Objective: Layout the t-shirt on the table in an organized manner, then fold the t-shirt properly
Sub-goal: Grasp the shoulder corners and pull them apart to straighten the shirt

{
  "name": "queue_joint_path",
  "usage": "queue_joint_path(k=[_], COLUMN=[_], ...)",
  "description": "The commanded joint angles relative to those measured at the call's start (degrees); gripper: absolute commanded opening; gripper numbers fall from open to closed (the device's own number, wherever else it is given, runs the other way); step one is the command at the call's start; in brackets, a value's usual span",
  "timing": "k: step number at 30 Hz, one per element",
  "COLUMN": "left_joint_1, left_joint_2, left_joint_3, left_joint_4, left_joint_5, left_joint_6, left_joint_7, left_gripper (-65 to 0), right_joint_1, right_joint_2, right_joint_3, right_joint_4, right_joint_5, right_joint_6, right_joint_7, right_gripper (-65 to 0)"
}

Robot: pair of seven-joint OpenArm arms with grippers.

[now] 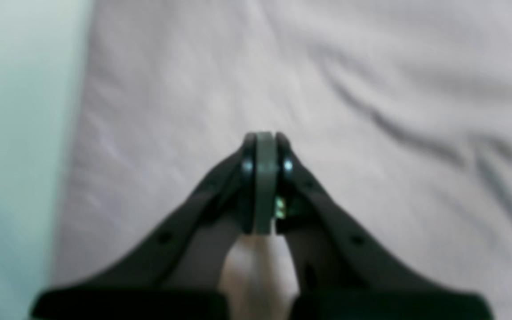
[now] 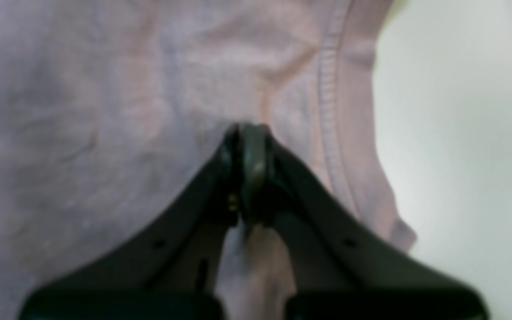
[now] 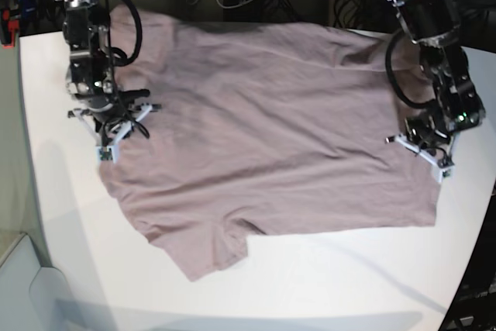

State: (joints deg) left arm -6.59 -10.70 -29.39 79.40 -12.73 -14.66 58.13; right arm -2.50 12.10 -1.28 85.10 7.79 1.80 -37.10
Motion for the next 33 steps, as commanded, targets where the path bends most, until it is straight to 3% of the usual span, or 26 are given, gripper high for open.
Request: queue_joint_path(k=[1, 8, 13, 18, 21, 26, 29, 33], left_joint_1=[-0.05, 1.71, -2.07, -9.72, -15.7, -25.01, -29.23, -30.29], left_joint_2=[-0.69, -0.6, -0.95, -1.04, -2.53, -2.88, -2.88, -2.97], left_joint_3=[-0.2, 0.24, 0.33, 1.12, 6.75, 13.08, 13.96, 13.61], left_joint_4=[1.09, -10.25, -20.98, -30.91, -37.15, -44.8, -44.45, -37.77], left_joint_5=[-0.15, -0.15, -0.06, 0.03, 2.05, 3.02, 3.02, 2.67], left_joint_6=[0.11, 0.11, 0.11, 0.11, 0.11, 0.11, 0.11, 0.11], left_joint_7=[-1.65, -9.47, -16.41, -22.39, -27.32, -33.56, -32.41, -24.33], left_gripper=[-64.9, -64.9, -64.9, -64.9, -64.9, -64.9, -64.9, -64.9], right_joint_1=[1.84, 10.19, 18.63, 21.36, 17.49, 6.68, -1.94, -10.29], right_joint_2=[0.61, 0.87, 2.36, 4.12, 5.97, 5.7, 3.51, 0.52], right_joint_3=[0.27, 0.09, 0.09, 0.36, 0.53, 2.29, 5.72, 8.8], right_joint_4=[-0.66, -12.44, -22.11, -17.28, -5.67, 14.99, 23.87, 27.74], right_joint_5=[-0.36, -0.36, -0.45, -0.45, -0.45, -0.45, -0.45, -0.45], right_joint_6=[-0.26, -0.26, -0.26, -0.26, -0.26, -0.26, -0.26, -0.26], right_joint_7=[-0.3, -0.13, 1.54, 1.63, -1.54, -8.66, -10.41, -10.59], right_gripper=[-65.0, -65.0, -65.0, -65.0, -65.0, -65.0, -65.0, -64.8])
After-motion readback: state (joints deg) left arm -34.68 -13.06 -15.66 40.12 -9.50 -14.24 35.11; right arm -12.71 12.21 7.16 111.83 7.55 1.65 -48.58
